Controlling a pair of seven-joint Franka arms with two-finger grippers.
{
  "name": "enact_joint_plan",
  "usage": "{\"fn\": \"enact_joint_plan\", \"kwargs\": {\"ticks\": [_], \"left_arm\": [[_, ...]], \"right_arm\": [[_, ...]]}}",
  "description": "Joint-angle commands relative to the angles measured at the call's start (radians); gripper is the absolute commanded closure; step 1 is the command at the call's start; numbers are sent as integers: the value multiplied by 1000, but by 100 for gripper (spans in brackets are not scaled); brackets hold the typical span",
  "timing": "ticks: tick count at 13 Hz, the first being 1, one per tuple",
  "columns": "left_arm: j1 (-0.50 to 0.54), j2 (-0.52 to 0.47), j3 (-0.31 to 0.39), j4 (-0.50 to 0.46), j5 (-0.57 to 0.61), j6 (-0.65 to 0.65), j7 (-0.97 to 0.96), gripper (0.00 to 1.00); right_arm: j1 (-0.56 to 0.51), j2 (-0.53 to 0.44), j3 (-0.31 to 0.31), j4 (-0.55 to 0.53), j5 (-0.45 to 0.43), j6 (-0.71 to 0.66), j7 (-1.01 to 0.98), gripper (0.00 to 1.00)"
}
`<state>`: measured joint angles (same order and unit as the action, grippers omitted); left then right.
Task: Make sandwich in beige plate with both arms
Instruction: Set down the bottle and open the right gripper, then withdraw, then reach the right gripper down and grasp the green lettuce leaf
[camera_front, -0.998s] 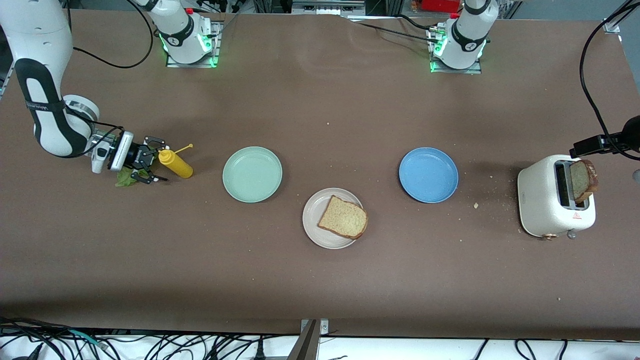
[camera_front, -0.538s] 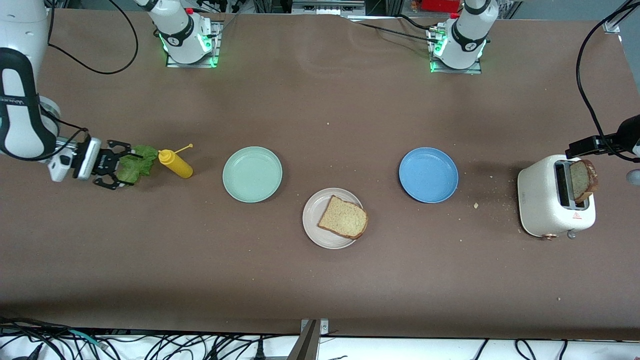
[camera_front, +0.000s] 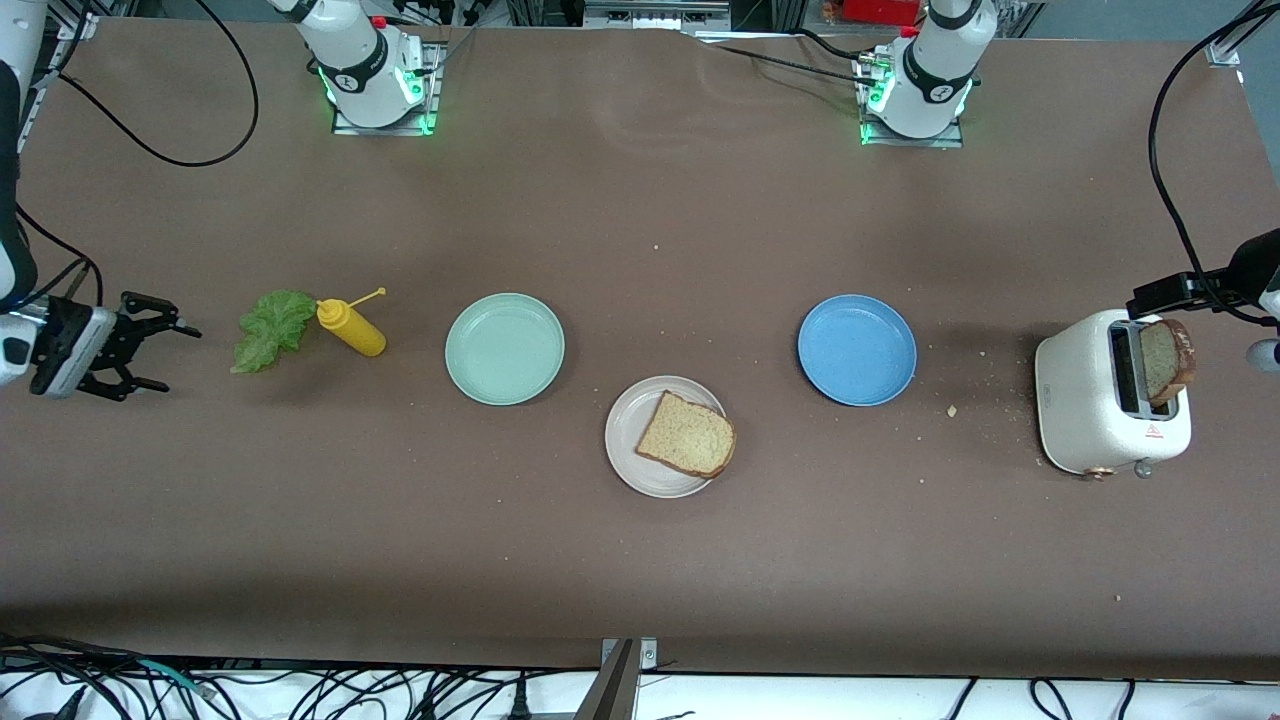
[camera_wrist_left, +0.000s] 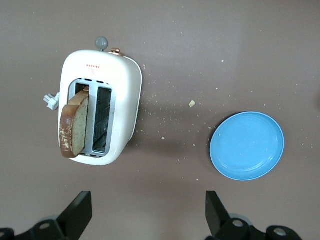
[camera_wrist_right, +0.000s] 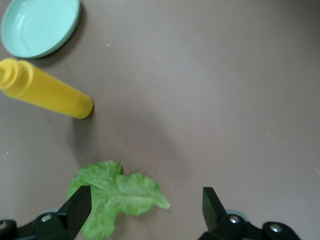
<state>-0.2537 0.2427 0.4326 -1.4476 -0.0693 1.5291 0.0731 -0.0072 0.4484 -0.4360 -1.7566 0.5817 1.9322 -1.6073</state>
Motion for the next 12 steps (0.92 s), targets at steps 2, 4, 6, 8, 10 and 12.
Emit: {"fn": "enact_joint_plan", "kwargs": {"ticks": [2, 4, 6, 8, 10, 12], "left_arm": [[-2, 1, -2, 1, 39, 40, -3, 0], [-2, 1, -2, 3, 39, 52, -3, 0], [-2, 1, -2, 6, 30, 60, -3, 0], [-7, 6, -2, 7, 28, 97, -4, 0], [-3, 18, -3, 4, 26, 120, -4, 0], [4, 27, -3, 0, 25, 138, -4, 0]], "right_arm": [[52, -77, -4, 25, -162, -55, 380, 3], [84, -120, 0, 25, -271, -68, 643, 3], [128, -142, 0, 25, -383, -94, 874, 3], [164, -157, 3, 25, -465, -104, 1065, 3], [185, -157, 3, 31, -519, -110, 1200, 2], [196, -146, 3, 28, -551, -110, 1335, 3]]}}
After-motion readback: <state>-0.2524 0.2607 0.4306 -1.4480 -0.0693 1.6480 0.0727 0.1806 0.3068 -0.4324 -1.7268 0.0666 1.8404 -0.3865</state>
